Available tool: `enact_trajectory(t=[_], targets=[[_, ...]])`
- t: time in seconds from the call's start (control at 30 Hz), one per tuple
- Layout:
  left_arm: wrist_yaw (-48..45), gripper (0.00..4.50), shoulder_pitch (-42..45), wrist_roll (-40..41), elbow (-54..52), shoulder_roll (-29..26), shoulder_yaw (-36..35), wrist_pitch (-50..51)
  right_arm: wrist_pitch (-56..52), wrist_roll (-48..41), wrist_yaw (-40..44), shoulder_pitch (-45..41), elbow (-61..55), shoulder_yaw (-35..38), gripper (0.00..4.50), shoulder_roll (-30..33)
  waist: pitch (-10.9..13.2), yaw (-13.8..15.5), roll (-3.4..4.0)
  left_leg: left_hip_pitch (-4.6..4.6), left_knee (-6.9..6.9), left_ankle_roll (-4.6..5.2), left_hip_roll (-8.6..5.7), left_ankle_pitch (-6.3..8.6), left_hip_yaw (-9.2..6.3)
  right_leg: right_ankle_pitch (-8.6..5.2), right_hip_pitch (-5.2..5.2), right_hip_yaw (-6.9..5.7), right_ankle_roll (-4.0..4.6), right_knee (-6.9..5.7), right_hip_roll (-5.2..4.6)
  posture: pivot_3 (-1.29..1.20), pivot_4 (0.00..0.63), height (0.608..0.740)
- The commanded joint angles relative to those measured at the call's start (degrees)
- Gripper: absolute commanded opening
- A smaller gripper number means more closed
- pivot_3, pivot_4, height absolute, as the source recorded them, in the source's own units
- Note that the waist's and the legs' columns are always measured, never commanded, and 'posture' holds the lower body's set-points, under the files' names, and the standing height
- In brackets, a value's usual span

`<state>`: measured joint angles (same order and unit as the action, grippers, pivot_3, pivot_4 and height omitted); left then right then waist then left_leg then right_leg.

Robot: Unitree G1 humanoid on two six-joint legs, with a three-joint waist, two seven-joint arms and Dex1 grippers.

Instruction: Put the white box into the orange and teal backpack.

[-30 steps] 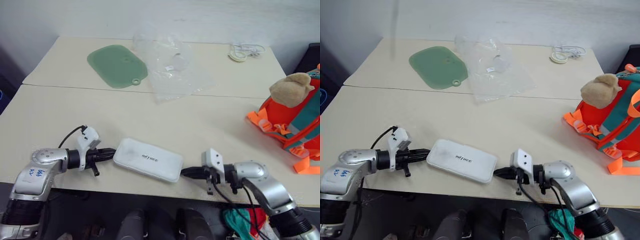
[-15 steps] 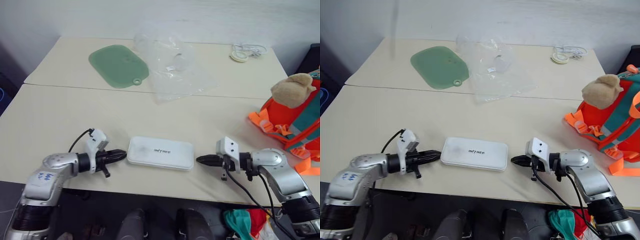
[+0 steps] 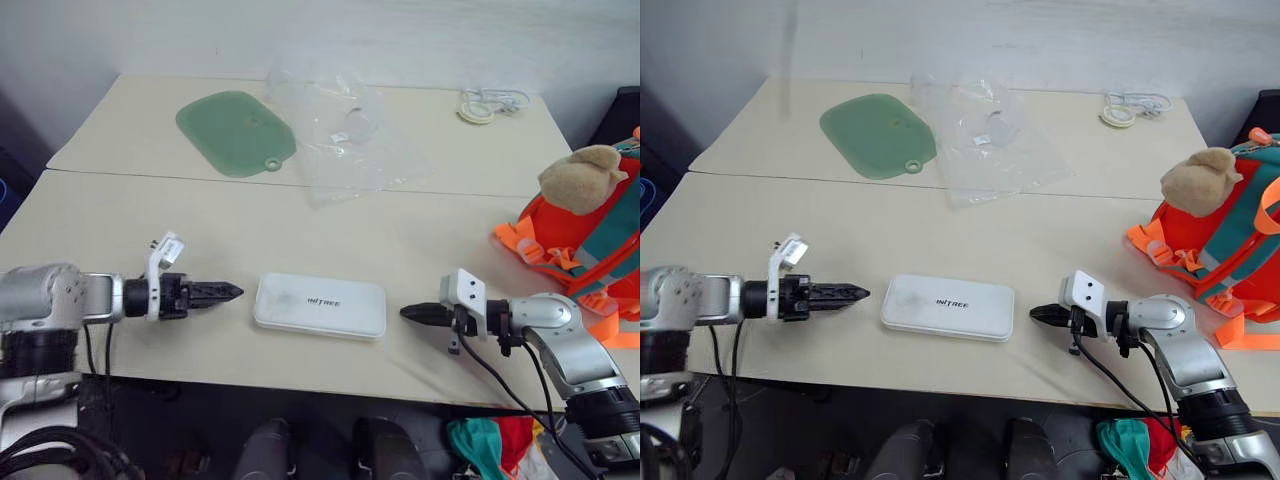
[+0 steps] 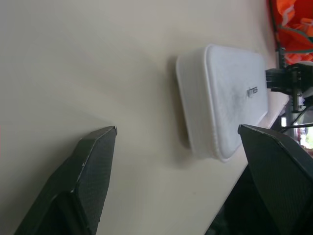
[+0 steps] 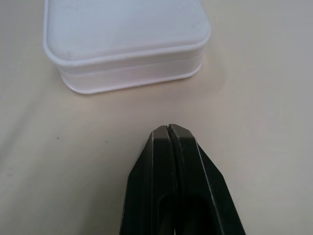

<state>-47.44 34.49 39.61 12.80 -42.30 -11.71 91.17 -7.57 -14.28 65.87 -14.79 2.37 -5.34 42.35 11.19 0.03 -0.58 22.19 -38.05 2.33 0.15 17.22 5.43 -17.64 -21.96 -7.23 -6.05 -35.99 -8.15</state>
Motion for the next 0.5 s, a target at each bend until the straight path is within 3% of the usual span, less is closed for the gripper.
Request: enact_trajectory(t=[0.03,0.2,0.43,0.5], targets=[[1.5,4.11,2.5,3.4,4.9,1.6,3.9,1.3,0.2,0.2,0.1,-0.3,-1.3,-0.6,0.0,-0.8,0.0,0.0,0.0,0.0,-0.02,0.0,0.0,0.0,-0.01,0.0,0.02,0.0,0.0,0.0,0.01,0.0,0.15,0.74],[3.8,4.11,5.2,7.2,8.5,5.0,7.0,1.3,-0.1,0.7,-0.7,-0.1,-2.3,-1.8,0.0,-2.4,0.0,0.0,0.0,-0.09,-0.03,-0.02,0.03,-0.01,-0.03,0.0,0.12,0.03,0.0,0.03,-0.04,0.0,0.15,0.74],[9.0,4.11,4.9,19.0,10.1,8.0,10.9,1.3,0.2,1.8,-2.1,0.1,-3.2,-3.5,0.0,-5.4,0.0,-0.1,-0.01,-0.11,-0.06,-0.03,0.03,-0.01,-0.09,0.0,0.18,0.02,0.0,0.05,-0.19,0.0,0.15,0.74],[10.6,3.51,5.2,21.5,11.0,7.7,10.7,1.3,0.3,2.0,-2.4,0.2,-3.4,-3.4,0.0,-5.8,0.0,-0.3,0.0,-0.11,-0.06,-0.06,0.05,-0.03,-0.1,0.0,0.18,0.01,0.0,0.05,-0.18,0.0,0.15,0.74]])
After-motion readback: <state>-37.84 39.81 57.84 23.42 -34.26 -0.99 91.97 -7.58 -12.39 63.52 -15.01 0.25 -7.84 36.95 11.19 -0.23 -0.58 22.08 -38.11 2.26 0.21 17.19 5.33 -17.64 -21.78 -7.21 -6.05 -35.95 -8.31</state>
